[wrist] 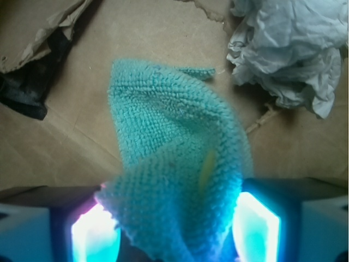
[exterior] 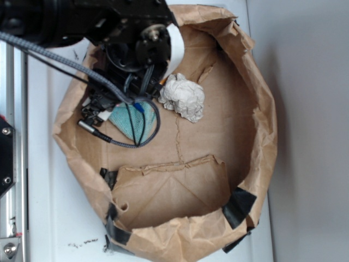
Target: Grab the blue cloth.
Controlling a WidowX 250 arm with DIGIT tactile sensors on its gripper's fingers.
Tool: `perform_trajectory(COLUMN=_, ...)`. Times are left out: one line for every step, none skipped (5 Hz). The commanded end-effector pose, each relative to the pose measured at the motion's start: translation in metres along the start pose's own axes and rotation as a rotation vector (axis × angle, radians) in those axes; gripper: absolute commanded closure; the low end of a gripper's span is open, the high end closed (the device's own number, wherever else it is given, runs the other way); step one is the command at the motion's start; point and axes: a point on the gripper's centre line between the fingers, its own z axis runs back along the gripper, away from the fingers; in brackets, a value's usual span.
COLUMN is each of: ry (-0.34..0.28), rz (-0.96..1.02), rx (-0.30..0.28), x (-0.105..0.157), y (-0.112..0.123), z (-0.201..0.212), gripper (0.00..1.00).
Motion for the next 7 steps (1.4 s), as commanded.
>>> perform_trajectory(ry=-0.016, rz=-0.004, rx=0.002, x=0.007, y=-0.001, z=0.013, gripper=1.00)
perform_trajectory(ry=-0.048, rz=-0.006, rx=-0.027, x=0.006, y=0.001, z=0.022, gripper=1.00)
perform_trajectory(ry=-0.160, rz=-0.022, rx=-0.065, x=0.004, y=-0.006, z=0.068, gripper=1.00)
perform_trajectory(ry=-0.268, rz=-0.026, rx=-0.105, x=0.007, y=-0.021, z=0.116, gripper=1.00)
perform_trajectory(ry=-0.334, rz=-0.007, rx=-0.087, x=0.011, y=-0.029, z=0.148, gripper=1.00)
perform_trajectory(ry=-0.370, rz=0.003, rx=-0.041, x=0.016, y=-0.032, z=0.161, gripper=1.00)
perform_trajectory(ry=-0.402, rz=-0.007, rx=-0.019, x=0.023, y=-0.028, z=0.162, gripper=1.00)
